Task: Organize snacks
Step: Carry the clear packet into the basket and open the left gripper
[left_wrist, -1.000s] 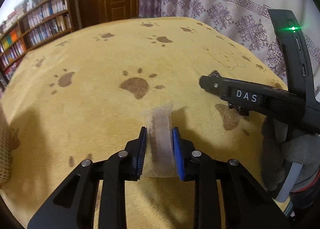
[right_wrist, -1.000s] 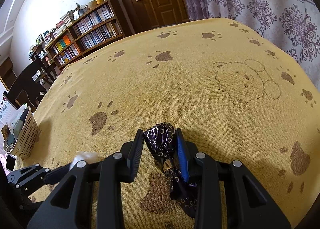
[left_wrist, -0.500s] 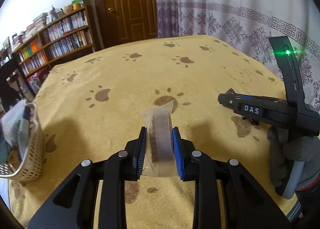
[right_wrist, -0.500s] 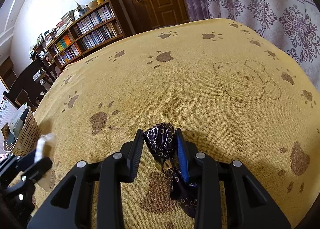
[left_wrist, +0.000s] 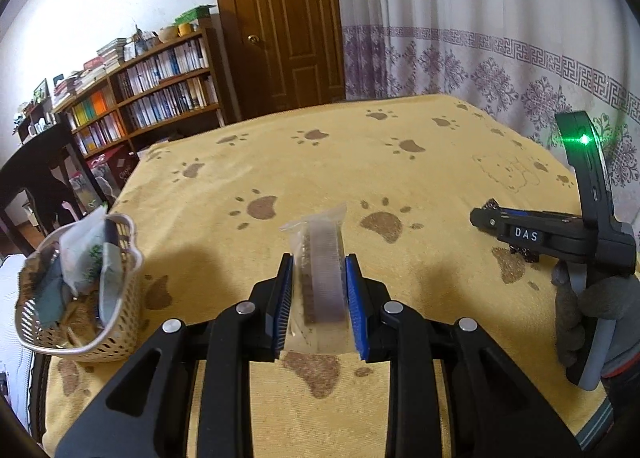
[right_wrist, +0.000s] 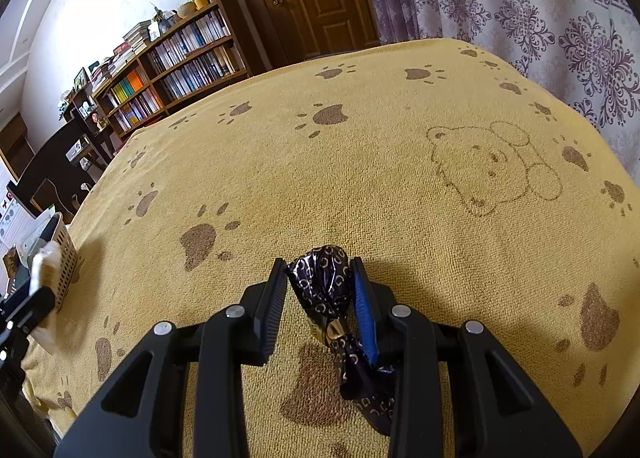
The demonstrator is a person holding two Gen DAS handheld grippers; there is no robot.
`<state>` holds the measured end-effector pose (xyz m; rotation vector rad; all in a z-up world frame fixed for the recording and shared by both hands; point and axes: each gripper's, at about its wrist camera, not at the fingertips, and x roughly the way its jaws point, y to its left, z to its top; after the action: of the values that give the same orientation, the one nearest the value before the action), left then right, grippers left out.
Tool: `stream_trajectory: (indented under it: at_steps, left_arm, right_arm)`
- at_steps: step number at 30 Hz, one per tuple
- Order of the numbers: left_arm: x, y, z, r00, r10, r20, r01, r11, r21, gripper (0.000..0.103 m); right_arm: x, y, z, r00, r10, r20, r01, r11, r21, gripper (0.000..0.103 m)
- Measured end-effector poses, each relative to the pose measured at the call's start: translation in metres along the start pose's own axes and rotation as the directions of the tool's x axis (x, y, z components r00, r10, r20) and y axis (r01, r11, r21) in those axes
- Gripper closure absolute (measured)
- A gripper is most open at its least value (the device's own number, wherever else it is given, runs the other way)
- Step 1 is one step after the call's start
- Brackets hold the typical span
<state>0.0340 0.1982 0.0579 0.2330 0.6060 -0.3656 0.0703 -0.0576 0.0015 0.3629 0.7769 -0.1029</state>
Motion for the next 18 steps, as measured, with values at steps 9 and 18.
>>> stream_trajectory:
  at_steps: [9,18]
  left_arm:
    - [-0.012,0.013,0.002,0.999,0.025,0.029,-0.025,1.000,-0.018,0.077]
    - [-0.034,0.050,0.008,0.994,0.081,0.078,-0.075,0.994,-0.083,0.077]
  right_arm:
    - [-0.001,0.000,0.001,1.000,0.001,0.002,-0.001,1.000,-0.001,0.070]
    - [-0.002,0.000,0.001,1.000,0.001,0.003,-0.001,1.000,-0.002,0.070]
